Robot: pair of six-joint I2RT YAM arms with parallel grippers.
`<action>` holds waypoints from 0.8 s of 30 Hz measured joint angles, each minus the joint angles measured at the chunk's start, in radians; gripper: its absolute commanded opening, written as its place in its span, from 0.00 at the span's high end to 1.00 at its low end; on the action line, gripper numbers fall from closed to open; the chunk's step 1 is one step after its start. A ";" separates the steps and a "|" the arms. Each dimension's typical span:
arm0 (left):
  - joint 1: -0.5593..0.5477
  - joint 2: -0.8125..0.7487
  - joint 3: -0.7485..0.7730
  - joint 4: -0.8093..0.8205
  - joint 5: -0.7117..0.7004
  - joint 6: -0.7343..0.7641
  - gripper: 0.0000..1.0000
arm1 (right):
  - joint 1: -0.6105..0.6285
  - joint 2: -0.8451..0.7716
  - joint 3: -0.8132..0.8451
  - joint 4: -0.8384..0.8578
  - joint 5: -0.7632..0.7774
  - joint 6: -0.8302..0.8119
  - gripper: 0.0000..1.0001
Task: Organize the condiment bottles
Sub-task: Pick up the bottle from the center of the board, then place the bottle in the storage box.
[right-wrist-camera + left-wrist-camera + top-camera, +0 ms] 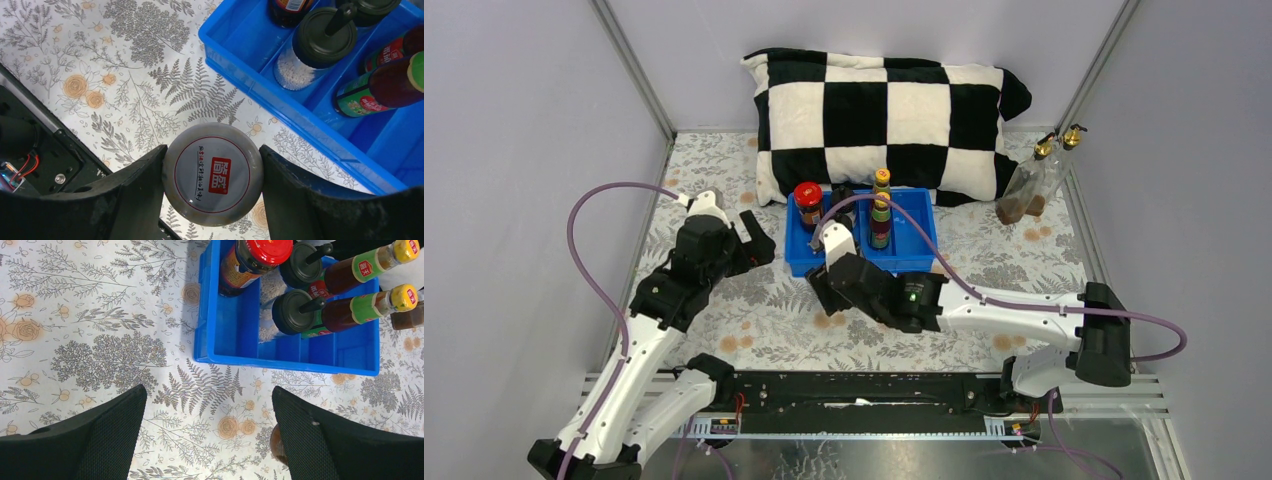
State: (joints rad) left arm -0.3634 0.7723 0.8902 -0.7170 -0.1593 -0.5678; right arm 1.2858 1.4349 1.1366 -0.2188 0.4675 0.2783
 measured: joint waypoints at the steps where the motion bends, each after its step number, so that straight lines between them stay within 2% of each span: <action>1: 0.000 -0.002 0.000 0.000 0.000 0.000 0.01 | -0.011 0.008 0.014 -0.010 -0.010 -0.006 0.44; 24: 0.001 -0.022 0.011 -0.007 0.002 0.001 0.01 | -0.239 0.243 0.418 -0.130 -0.204 -0.141 0.44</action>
State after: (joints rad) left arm -0.3626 0.7502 0.9012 -0.7238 -0.1577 -0.5671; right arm 1.0466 1.6779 1.5551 -0.3485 0.2634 0.1375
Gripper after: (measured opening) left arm 0.987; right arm 0.691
